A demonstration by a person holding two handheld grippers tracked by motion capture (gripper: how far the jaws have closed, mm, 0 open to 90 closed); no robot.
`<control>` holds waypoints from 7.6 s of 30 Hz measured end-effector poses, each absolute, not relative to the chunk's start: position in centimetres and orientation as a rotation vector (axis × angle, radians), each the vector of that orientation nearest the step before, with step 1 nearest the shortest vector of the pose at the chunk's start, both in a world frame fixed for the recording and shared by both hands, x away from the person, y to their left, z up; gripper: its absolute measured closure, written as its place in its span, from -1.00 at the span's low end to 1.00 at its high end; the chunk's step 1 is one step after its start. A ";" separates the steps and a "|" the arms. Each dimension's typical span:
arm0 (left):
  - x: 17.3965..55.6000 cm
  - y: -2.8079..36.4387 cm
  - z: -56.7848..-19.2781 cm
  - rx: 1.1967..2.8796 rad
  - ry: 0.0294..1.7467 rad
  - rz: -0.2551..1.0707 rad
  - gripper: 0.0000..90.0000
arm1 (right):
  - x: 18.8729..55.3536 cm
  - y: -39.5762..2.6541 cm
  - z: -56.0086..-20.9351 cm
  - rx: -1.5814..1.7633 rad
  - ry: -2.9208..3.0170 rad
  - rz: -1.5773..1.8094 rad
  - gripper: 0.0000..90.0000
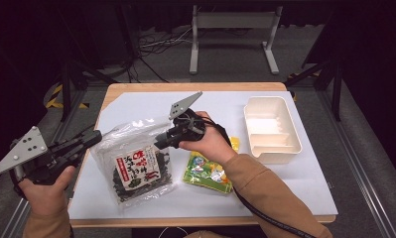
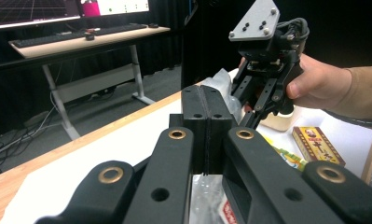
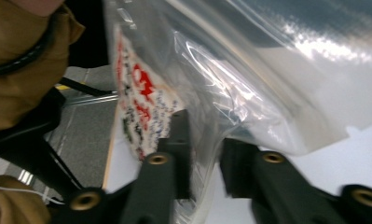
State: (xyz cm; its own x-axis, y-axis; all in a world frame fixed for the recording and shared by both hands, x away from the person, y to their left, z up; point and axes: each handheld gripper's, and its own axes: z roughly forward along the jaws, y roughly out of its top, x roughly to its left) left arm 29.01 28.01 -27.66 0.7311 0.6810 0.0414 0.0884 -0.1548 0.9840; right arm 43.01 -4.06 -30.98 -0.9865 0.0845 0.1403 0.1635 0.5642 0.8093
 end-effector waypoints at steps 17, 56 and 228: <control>28.7 29.5 -27.5 1.553 0.628 0.534 0.91 | 41.4 -4.6 -28.2 -0.174 -2.747 -1.477 0.86; 33.6 27.4 -31.7 1.667 0.718 0.464 0.05 | 41.7 -16.9 -21.3 -0.514 -2.951 -1.654 0.86; 38.8 21.4 -36.5 1.923 0.693 0.267 -0.28 | 41.8 -38.7 -26.2 -1.888 -2.819 -1.625 0.02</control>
